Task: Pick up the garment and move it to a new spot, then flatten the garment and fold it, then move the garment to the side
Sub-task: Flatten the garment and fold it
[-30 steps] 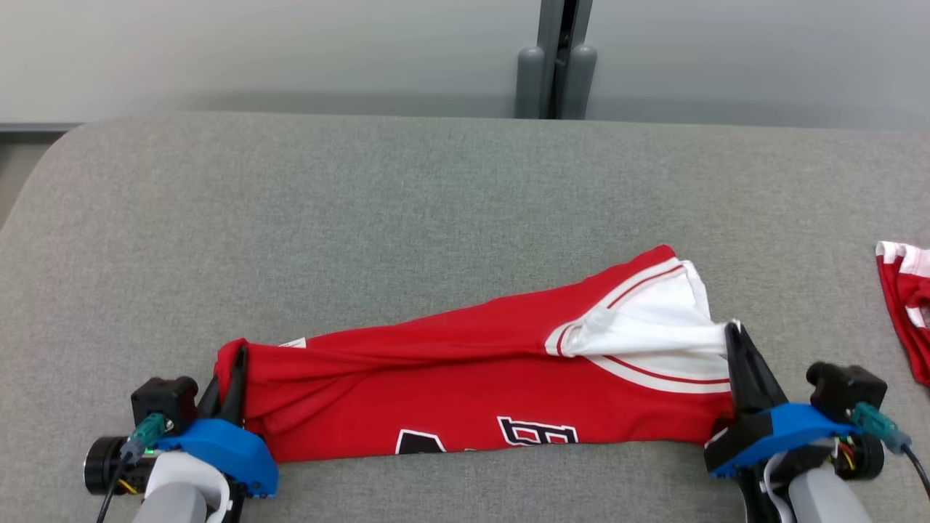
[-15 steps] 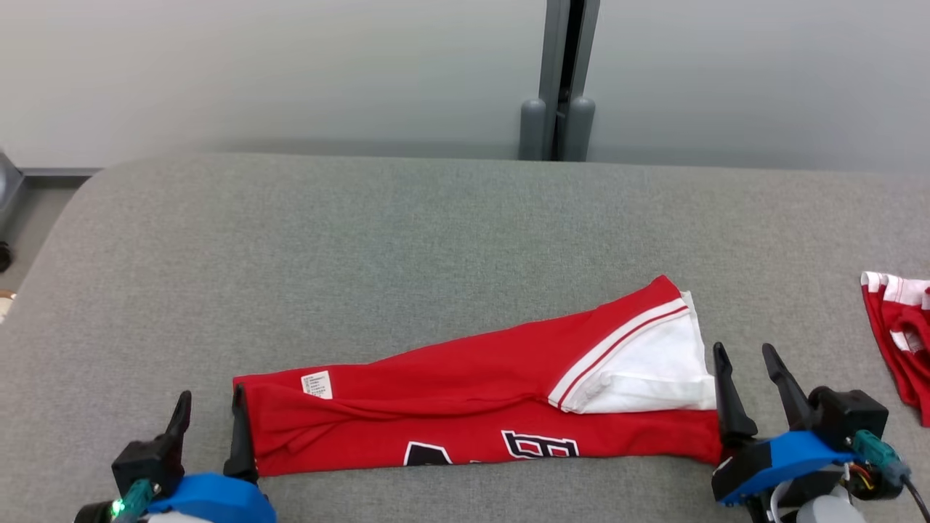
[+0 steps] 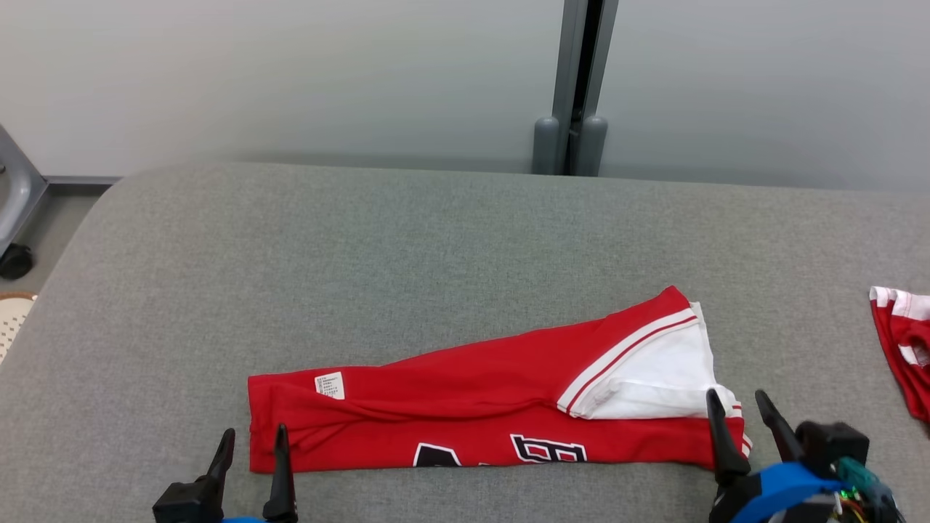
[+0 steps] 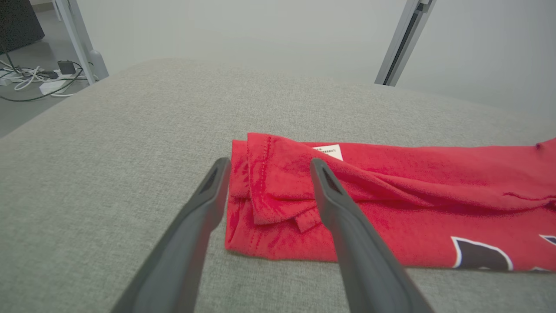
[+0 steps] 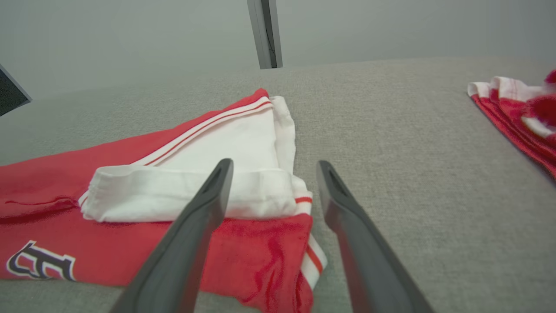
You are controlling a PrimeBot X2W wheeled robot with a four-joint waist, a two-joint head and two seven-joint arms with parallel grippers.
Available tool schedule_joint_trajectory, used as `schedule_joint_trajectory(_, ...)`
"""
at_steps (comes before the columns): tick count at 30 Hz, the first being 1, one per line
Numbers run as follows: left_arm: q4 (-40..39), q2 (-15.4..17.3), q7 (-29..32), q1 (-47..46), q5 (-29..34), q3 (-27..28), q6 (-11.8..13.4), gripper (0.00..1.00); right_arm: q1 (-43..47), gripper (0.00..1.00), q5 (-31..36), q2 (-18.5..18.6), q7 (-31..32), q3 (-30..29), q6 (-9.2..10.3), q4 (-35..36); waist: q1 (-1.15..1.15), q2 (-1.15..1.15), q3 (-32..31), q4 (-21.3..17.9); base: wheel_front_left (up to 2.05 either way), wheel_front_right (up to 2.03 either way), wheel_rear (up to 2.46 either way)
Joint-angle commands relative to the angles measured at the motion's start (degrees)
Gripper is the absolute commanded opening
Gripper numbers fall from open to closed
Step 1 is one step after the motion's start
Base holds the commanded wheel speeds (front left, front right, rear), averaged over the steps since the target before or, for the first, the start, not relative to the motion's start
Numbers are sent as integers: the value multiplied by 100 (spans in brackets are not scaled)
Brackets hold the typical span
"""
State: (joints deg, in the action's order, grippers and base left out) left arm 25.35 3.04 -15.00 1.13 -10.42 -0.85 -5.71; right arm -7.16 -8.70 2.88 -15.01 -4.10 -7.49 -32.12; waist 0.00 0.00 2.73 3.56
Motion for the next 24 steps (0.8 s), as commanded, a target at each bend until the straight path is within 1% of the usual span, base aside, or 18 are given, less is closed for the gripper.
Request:
schedule_joint_trajectory(1, 11, -4, -23, -89, 32, -18, -35, 100, -176, 100, 48, 10, -18, -4, 0, -19, 0, 0, 50, 30, 0, 0, 0)
schedule_joint_trajectory(5, 62, -7, -23, -225, 62, -36, -84, 100, -671, 100, 87, 13, -19, -113, 1, -655, 0, 0, 212, 77, 0, 0, 0)
schedule_joint_trajectory(7, 104, -9, -23, -278, 62, -47, -98, 100, -890, 100, 132, 8, 24, -196, 0, -1100, 0, 0, 282, 125, 0, 0, 0)
schedule_joint_trajectory(10, 142, -10, -23, -370, -18, -84, -122, 100, -1209, 100, 55, 9, 129, -205, 0, -1787, 0, 0, 350, 213, 0, 0, 0)
schedule_joint_trajectory(13, 163, -10, -23, -388, -7, -101, -134, 100, -1340, 100, -229, -11, 212, -14, 0, -2459, 0, 0, 373, 286, 0, 0, 0)
schedule_joint_trajectory(14, 169, -11, -23, -385, 7, -84, -138, 100, -1330, 87, -332, -38, 227, 76, -2, -2657, 0, 0, 371, 299, 0, 0, 0)
schedule_joint_trajectory(15, 165, -11, -23, -379, 19, -61, -141, 100, -1331, 64, -462, -55, 234, 172, -7, -2827, 0, 0, 370, 305, 0, 0, 0)
schedule_joint_trajectory(16, 162, -12, -23, -365, 32, -45, -146, 100, -1325, 22, -554, -72, 233, 252, -7, -2987, 0, 0, 365, 302, 0, 0, 0)
schedule_joint_trajectory(17, 164, -12, -23, -343, 45, -30, -151, 100, -1311, 0, -605, -86, 224, 334, -7, -3099, 0, 0, 357, 291, 0, 0, 0)
schedule_joint_trajectory(19, 167, -12, -23, -291, 60, 26, -155, 100, -1320, 0, -732, -87, 158, 313, -6, -3227, 0, 0, 329, 234, 0, 0, 0)
schedule_joint_trajectory(21, 173, -10, -23, -238, 85, 75, -157, 100, -1377, 0, -911, -39, 71, 90, 6, -3160, 0, 0, 290, 149, 0, 0, 0)
schedule_joint_trajectory(22, 164, -11, -23, -221, 87, 84, -162, 100, -1397, 0, -874, -11, 43, -46, 8, -3083, 0, 0, 269, 94, 0, 0, 0)
schedule_joint_trajectory(24, 154, -15, -24, -187, 54, 71, -170, 100, -1385, 0, -828, 169, -2, -469, 12, -2611, 0, 0, 224, -17, 0, 0, 0)
